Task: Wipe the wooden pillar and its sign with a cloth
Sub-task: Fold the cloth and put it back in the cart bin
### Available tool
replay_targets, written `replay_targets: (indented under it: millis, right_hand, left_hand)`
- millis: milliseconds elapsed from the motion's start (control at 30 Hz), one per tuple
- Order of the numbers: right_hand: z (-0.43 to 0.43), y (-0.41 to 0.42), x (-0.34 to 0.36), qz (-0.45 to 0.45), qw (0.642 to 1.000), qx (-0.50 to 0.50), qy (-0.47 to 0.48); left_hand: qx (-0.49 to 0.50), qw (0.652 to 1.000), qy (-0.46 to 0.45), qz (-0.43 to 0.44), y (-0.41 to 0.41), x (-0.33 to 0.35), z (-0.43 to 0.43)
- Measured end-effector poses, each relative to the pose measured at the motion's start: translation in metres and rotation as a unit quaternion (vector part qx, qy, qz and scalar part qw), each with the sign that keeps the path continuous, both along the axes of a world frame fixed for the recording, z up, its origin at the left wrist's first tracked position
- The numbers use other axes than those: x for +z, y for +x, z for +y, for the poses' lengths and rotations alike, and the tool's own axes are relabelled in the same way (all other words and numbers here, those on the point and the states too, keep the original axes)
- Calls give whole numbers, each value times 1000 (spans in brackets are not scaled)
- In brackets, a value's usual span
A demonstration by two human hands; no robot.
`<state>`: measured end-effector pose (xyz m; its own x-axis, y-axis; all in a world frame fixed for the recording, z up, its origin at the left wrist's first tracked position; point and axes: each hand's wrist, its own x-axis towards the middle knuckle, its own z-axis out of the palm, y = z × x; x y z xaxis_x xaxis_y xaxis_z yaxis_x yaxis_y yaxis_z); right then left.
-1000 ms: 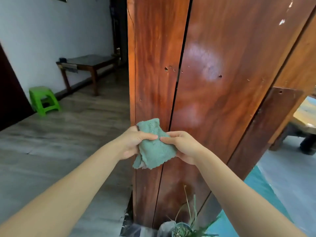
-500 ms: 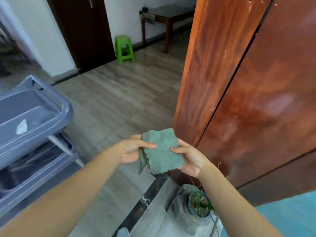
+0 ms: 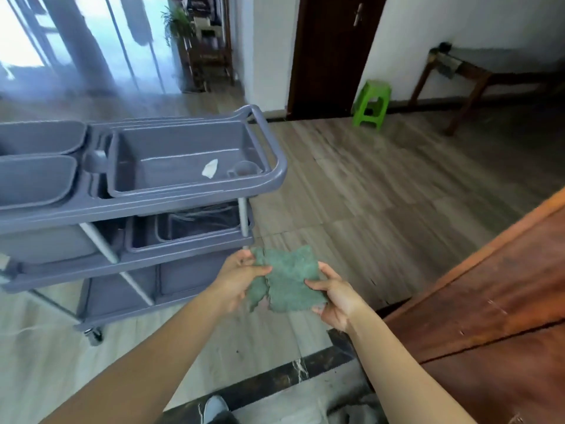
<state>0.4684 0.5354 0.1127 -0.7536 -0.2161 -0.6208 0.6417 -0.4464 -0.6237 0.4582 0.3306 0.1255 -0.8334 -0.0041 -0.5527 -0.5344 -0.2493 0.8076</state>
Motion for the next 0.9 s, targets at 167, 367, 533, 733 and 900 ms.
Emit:
replay_targets:
  millis: [167,367,533,733,900]
  right_hand:
    - [-57,-34,-9,-8,1000,21,-5]
    - [-153,-89,-18,-10,999,44,3]
    - [-204,-132,-22,-9,997,79,-6]
    - [-238,-207,-32,4,994,109,-14]
    - [-255,-297,-33,46,988,141,-37]
  left_hand:
    - [68,996,54,-18,-15,-3,-52]
    - [68,992,90,-56,-49,-18,-141]
    - [93,993,71,-23,-79,-23,-188]
    - [161,985,49,35,-142,-27,-213]
    - [159,984,-4,83,-228,-27,-234]
